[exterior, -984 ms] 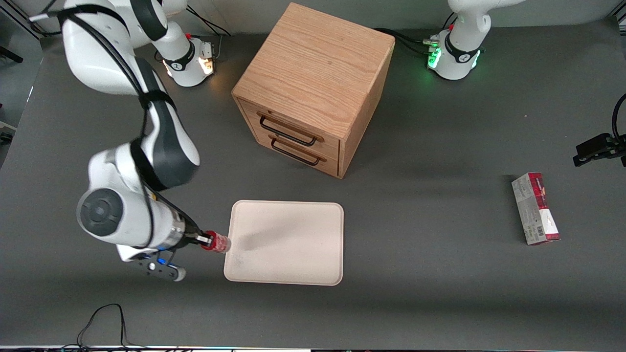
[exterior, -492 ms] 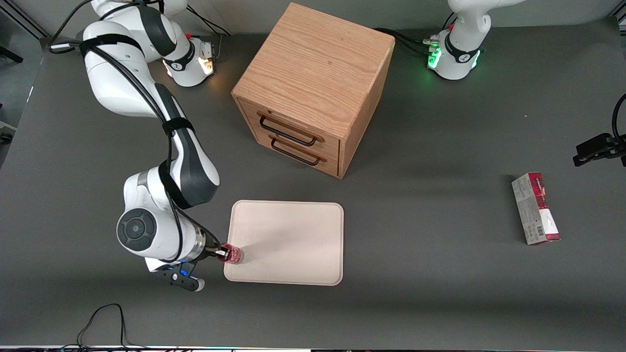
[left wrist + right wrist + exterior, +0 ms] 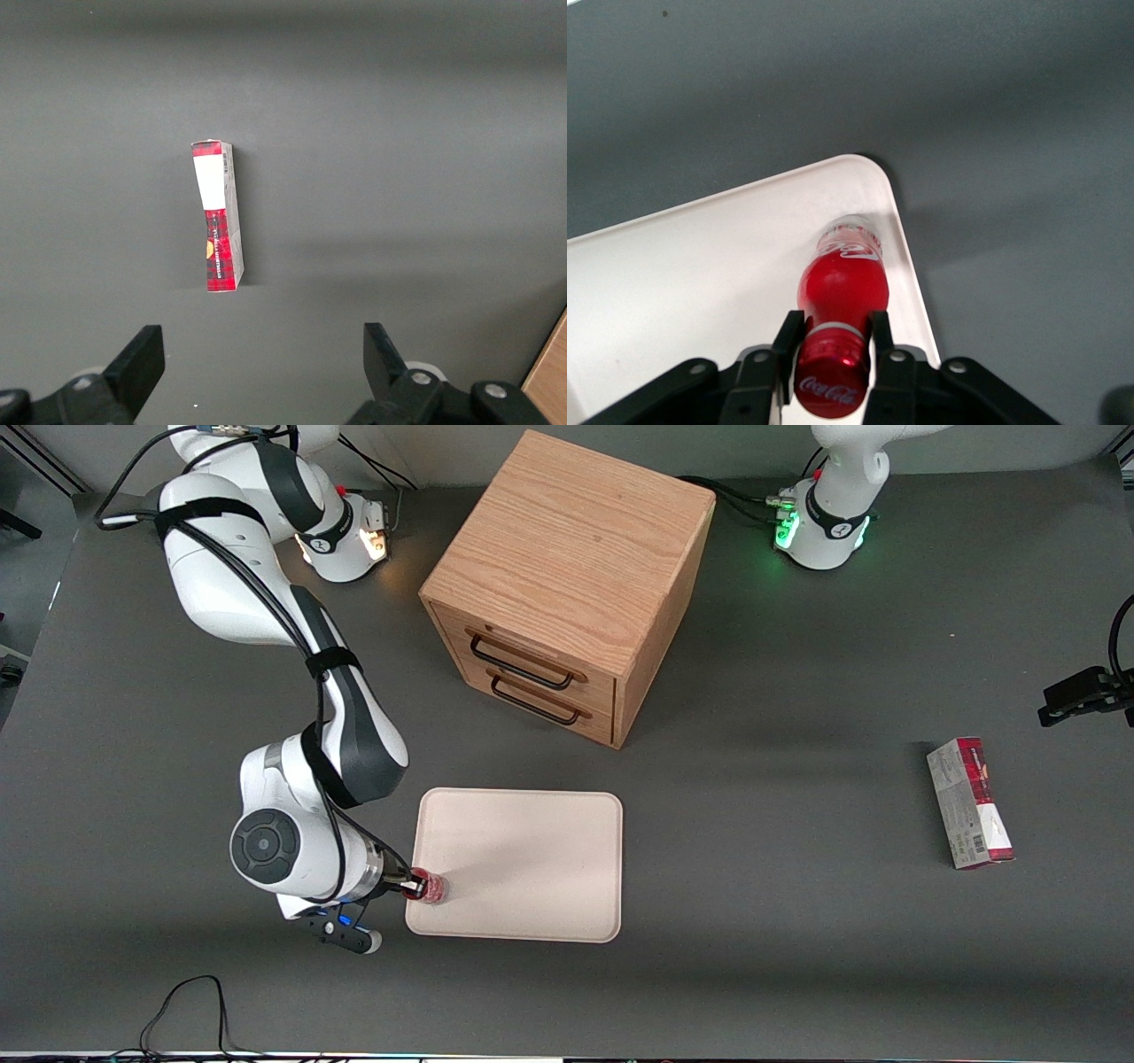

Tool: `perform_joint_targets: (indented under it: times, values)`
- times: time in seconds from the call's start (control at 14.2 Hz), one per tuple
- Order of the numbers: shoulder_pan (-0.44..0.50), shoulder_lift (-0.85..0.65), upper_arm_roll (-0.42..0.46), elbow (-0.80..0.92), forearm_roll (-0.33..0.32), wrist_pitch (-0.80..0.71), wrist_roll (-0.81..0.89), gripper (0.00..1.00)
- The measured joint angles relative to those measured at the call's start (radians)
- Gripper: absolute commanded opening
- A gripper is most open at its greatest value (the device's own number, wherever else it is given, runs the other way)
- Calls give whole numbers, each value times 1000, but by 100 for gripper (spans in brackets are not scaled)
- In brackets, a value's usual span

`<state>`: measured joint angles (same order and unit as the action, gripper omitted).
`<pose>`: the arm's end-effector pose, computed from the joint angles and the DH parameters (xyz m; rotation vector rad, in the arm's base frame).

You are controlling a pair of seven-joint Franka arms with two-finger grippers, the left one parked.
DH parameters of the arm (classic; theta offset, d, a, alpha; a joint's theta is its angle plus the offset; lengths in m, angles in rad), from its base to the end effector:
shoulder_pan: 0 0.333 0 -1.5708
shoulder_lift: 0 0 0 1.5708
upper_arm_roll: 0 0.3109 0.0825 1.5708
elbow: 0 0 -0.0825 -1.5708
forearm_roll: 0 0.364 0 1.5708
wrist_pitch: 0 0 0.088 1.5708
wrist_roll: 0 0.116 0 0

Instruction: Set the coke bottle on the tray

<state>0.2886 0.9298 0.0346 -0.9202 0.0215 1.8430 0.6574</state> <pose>0.7216 0.2331 0.3155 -3.0531 0.5459 0.0442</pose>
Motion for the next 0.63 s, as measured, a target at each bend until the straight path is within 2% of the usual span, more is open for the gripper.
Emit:
perform_joint_targets:
  times: [0.42,0.63]
  values:
    - [1,-2,0,21,0,-1,1,100]
    - [0,-42,-2,12,0,-79,-2,100]
